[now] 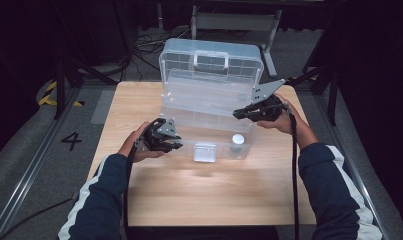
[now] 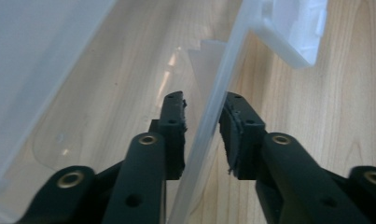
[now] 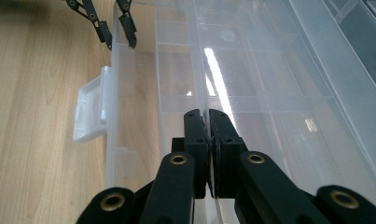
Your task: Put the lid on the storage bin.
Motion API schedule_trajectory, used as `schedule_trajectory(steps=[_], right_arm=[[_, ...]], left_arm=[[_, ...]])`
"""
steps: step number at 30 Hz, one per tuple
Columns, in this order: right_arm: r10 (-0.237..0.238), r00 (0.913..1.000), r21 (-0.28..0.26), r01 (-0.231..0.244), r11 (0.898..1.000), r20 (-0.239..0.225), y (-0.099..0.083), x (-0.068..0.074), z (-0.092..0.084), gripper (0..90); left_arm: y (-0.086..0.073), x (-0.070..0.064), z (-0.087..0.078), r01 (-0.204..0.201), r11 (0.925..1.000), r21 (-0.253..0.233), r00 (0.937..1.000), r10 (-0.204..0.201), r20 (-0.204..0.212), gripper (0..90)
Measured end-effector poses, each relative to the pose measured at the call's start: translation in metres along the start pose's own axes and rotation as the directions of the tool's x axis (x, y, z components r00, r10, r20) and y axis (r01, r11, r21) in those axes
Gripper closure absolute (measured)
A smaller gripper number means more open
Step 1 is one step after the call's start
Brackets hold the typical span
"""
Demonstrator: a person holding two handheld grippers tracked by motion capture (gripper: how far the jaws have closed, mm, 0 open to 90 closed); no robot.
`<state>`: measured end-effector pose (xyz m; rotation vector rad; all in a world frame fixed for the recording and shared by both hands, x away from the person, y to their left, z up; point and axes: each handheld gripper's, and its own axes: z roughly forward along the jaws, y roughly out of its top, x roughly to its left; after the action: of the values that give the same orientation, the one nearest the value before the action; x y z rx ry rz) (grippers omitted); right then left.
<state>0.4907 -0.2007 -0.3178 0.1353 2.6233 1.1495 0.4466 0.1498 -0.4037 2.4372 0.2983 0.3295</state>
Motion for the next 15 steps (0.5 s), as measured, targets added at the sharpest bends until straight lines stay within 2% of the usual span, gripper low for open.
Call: schedule_trajectory(steps=[2,5,7,8,10,12,15], right_arm=[[0.001,1.0,0.002,-0.001,1.0,-0.001,-0.001,0.001,0.0,87.5],[0.002,1.0,-0.005,-0.002,1.0,0.005,-0.002,0.002,-0.001,87.3],[-0.003,0.9999,-0.007,0.003,1.0,0.012,-0.002,0.003,-0.001,87.2],[-0.005,0.9999,-0.006,0.005,1.0,0.012,-0.002,0.003,-0.001,87.1],[-0.003,0.9999,-0.004,0.003,1.0,0.013,-0.002,0.003,-0.001,87.1],[-0.004,0.9999,-0.006,0.004,1.0,0.014,-0.002,0.003,-0.001,87.0],[-0.005,0.9998,-0.004,0.005,1.0,0.017,-0.002,0.003,-0.002,87.0]], left_arm=[[-0.001,0.0,-0.003,0.005,0.9997,-0.022,1.0,-0.005,-0.002,68.3],[-0.001,-0.002,-0.007,0.009,0.9996,-0.028,0.9998,-0.01,-0.018,65.6],[-0.002,-0.003,-0.013,0.023,0.9977,-0.063,0.9995,-0.025,-0.019,65.7],[-0.002,-0.003,-0.013,0.023,0.9977,-0.063,0.9995,-0.025,-0.019,64.8],[-0.004,-0.005,-0.024,0.028,0.9936,-0.109,0.9994,-0.03,-0.018,64.9],[-0.005,-0.007,-0.031,0.033,0.9909,-0.13,0.9989,-0.038,-0.029,64.0],[-0.008,-0.01,-0.041,0.034,0.9912,-0.128,0.9986,-0.038,-0.036,63.7]])
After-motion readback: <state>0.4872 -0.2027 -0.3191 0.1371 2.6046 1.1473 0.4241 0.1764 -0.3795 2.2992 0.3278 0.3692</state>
